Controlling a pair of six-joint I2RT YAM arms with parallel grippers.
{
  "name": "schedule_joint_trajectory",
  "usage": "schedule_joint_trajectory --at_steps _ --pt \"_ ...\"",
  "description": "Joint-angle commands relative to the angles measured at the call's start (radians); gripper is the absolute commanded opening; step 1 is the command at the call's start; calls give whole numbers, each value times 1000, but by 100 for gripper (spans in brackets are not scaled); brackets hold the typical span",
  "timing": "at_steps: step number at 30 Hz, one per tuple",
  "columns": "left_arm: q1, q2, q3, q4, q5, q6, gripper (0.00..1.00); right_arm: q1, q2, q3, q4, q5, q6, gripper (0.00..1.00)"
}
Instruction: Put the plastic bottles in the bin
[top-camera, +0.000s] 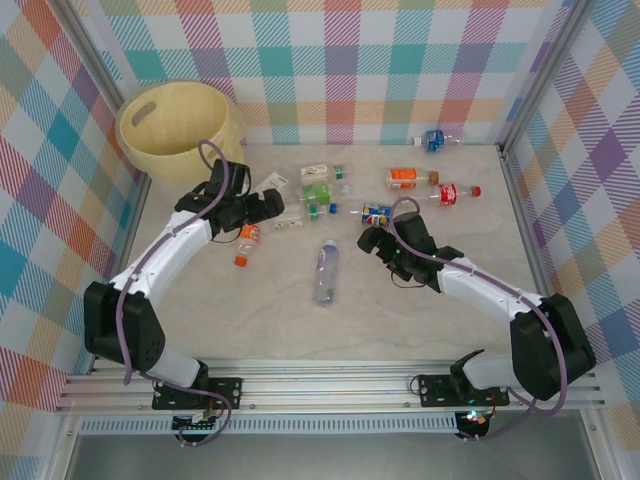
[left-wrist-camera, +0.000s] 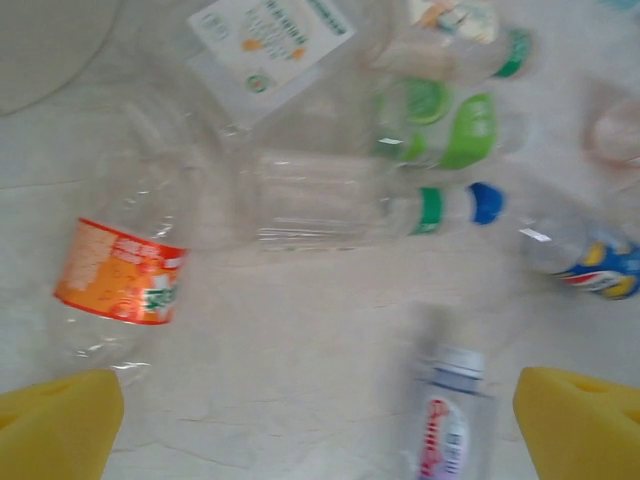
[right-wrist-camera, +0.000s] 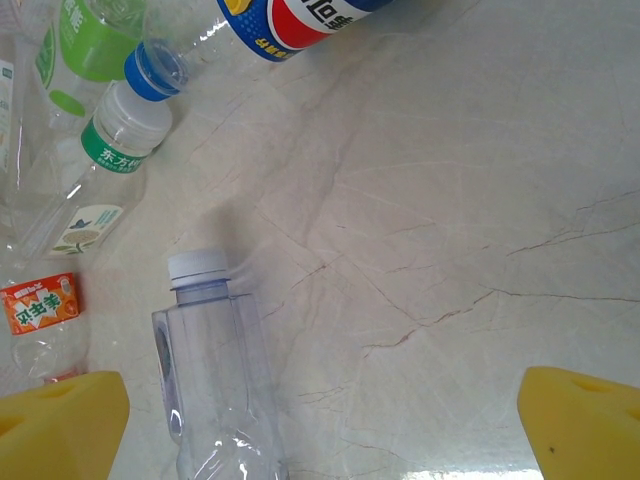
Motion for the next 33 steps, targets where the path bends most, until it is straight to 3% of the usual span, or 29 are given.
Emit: schedule_joint_trajectory --at_steps 1,12,22,33 --pt "-5 52 -17 -53 -120 140 100 5 13 -2 5 -9 -14 100" --pt "17 173 -35 -38 -235 345 99 6 -31 -49 63 77 58 100" --pt "81 279 -40 60 -100 376 98 5 -63 -64 62 119 59 100" --pt "71 397 -12 97 -173 401 89 5 -78 -81 79 148 82 100"
